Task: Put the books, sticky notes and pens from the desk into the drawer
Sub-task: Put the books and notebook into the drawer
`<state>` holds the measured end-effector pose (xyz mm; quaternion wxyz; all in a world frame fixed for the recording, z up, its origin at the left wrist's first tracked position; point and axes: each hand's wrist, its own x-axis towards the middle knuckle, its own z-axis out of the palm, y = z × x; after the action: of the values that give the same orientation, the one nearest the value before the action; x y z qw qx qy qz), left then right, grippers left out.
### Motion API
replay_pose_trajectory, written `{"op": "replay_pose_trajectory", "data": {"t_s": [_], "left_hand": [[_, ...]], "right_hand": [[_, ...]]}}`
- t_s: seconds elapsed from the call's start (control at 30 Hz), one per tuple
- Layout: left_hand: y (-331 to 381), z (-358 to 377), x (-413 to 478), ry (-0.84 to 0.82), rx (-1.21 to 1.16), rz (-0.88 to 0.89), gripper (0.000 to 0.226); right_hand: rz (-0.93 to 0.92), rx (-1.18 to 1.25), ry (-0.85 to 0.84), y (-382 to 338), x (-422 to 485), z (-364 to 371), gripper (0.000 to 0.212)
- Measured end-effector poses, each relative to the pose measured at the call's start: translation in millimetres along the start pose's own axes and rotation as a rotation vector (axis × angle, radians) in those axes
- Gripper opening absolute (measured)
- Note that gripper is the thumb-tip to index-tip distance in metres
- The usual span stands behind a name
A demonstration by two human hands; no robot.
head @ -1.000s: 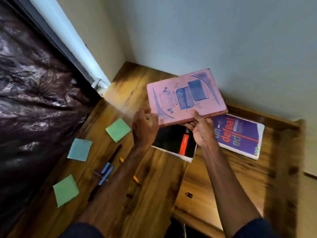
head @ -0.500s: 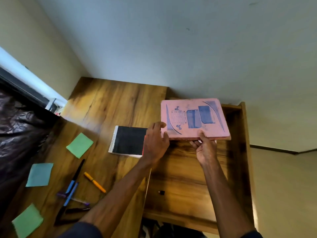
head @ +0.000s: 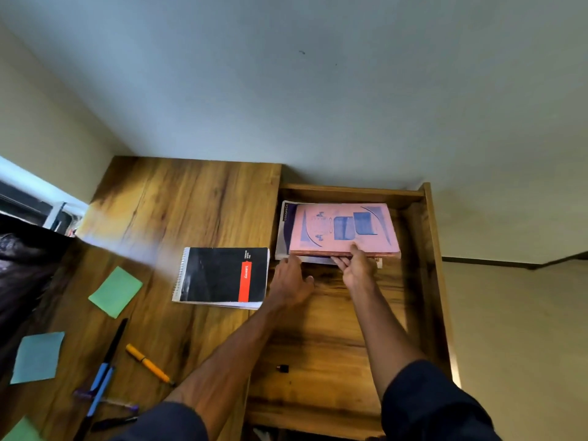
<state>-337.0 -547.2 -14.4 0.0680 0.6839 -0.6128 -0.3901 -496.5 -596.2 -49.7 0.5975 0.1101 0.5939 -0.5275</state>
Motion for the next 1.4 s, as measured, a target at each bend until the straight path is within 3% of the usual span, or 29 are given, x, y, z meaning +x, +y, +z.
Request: {"op": "replay_pose_trajectory", "data": {"t_s": [0.5, 0.83, 1.13, 1.4], "left_hand": [[-0.9, 4.1, 30.7, -0.073, 0.206, -0.011, 0.057], [0.6, 6.8, 38.9, -0.114, 0.262, -0.021, 0.062], [4.1, 14.9, 38.0, -0.138, 0.238, 0.035, 0.063], [-2.7, 6.9, 15.3, -0.044, 0.173, 0.117, 0.054]], "right_hand": [[0.104, -0.007, 0.01, 33.2, 34.3, -2.6, 0.027], [0.081, -0.018, -0.013, 48.5, 33.4, 5.3, 0.038], [0.145, -0.422, 0.009, 39.1, 38.1, -7.7, 0.036], [-0.006, -0.628, 0.003, 42.3, 10.2, -24.7, 0.027]]}}
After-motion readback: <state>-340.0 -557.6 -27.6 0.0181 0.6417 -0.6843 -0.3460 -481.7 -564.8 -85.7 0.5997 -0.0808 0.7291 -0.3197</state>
